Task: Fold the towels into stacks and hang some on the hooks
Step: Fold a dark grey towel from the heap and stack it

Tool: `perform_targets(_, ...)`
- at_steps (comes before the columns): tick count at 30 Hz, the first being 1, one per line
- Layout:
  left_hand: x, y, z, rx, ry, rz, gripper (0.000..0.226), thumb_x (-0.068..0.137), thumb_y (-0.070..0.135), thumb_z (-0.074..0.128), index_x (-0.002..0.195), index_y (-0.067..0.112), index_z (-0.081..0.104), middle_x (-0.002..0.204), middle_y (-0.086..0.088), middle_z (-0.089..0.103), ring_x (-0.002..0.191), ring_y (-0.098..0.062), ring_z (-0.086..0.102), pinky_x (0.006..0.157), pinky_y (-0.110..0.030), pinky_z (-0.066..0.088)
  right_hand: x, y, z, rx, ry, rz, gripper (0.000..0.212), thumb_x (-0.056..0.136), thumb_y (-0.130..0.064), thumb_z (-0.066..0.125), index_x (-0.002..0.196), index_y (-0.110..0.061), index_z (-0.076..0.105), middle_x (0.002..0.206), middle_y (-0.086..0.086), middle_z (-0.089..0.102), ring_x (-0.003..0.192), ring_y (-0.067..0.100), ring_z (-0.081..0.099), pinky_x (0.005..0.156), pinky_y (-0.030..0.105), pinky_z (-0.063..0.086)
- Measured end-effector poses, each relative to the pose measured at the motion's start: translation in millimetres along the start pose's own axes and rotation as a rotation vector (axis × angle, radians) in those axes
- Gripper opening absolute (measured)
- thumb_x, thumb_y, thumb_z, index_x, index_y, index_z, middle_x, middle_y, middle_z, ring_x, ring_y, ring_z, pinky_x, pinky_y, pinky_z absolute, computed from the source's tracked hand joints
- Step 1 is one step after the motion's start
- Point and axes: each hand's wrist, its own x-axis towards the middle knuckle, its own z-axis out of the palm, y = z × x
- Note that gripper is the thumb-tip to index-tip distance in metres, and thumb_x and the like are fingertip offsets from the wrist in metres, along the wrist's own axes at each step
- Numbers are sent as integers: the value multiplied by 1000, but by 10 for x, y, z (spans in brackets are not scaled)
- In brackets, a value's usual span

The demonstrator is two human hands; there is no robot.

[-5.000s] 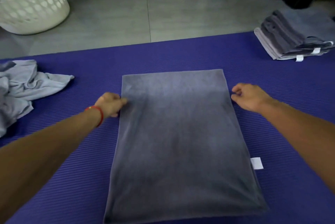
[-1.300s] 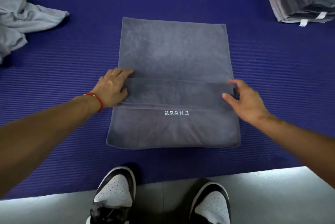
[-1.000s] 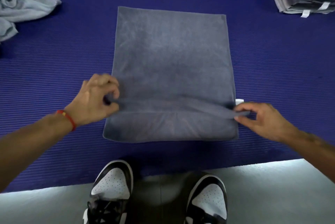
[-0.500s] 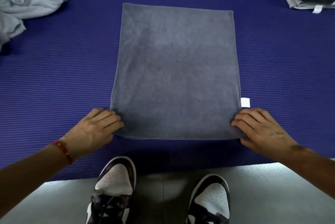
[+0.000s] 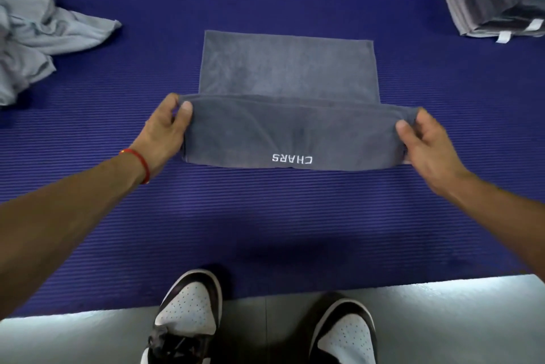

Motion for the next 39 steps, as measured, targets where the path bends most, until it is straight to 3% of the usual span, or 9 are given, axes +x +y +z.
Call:
perform_targets(4, -286, -63, 46, 201, -13, 39, 30, 107, 47, 38, 97, 18, 42, 86, -1, 56, 81, -21, 53, 80, -40, 41, -124, 99, -20, -348, -66, -23, 8, 108, -28, 44, 102, -26, 49, 89, -14, 61, 89, 23, 61, 76, 37, 42)
perform_targets(8, -899, -207, 44, 184, -28, 29, 25, 107, 42, 38, 95, 21, 45, 81, 1, 60, 75, -16, 58, 75, -47, 46, -721, 258, -78, -401, -140, 72, 5, 105, -39, 46, 102, -37, 49, 88, -5, 63, 77, 28, 63, 63, 55, 58)
perform_targets(12, -1584, -313, 98, 159, -29, -68, 17, 107, 33, 43, 92, 29, 48, 85, 19, 64, 77, -1, 61, 69, -37, 46, -1337, 384, -147, -402, -159, 62, 32, 87, -80, 38, 99, -54, 53, 88, -13, 68, 81, 9, 66, 62, 29, 50)
perform_targets(14, -1686, -302, 79, 176, -19, -53, 14, 105, 38, 44, 93, 33, 50, 89, 21, 64, 80, 2, 61, 70, -36, 48, -1377, 386, -156, -416, -138, 59, 12, 98, -59, 46, 97, -51, 55, 91, -16, 69, 85, 6, 65, 68, 25, 46)
perform_targets(17, -1405, -218, 37, 181, 70, -4, 20, 106, 37, 45, 93, 23, 49, 82, 7, 63, 76, -7, 60, 71, -43, 47, -1016, 310, -150, -390, -16, -18, 4, 105, -32, 53, 104, -30, 56, 88, -1, 69, 82, 25, 63, 71, 36, 43)
perform_targets(23, -43, 16, 104, 246, 162, 25, 26, 104, 35, 50, 101, 9, 55, 90, -5, 63, 88, -29, 58, 73, -34, 37, 297, 79, 97, -472, 102, -70, 26, 104, -32, 53, 97, -7, 55, 85, 7, 65, 84, 36, 61, 68, 38, 38)
perform_targets(27, 568, -122, 241, 411, 54, -73, 28, 103, 31, 53, 113, 5, 59, 107, -21, 66, 107, -41, 60, 81, -39, 40, 753, 156, 418, -664, 77, 135, 36, 106, -34, 47, 122, -3, 54, 112, 25, 65, 108, 47, 60, 83, 48, 47)
perform_targets(35, 623, -146, 202, 343, 79, 12, 20, 103, 42, 47, 106, 23, 52, 78, -9, 64, 78, -37, 63, 75, -47, 53, 826, 192, 443, -697, 155, 218, 40, 109, -32, 38, 128, 3, 43, 124, 38, 56, 112, 56, 55, 89, 56, 46)
perform_targets(39, 672, -142, 278, 354, 121, -26, 25, 101, 42, 52, 110, 19, 54, 77, -6, 62, 82, -36, 63, 75, -45, 51, 805, 173, 464, -690, 168, 205, 41, 107, -33, 44, 123, 5, 46, 125, 33, 56, 113, 52, 56, 88, 53, 45)
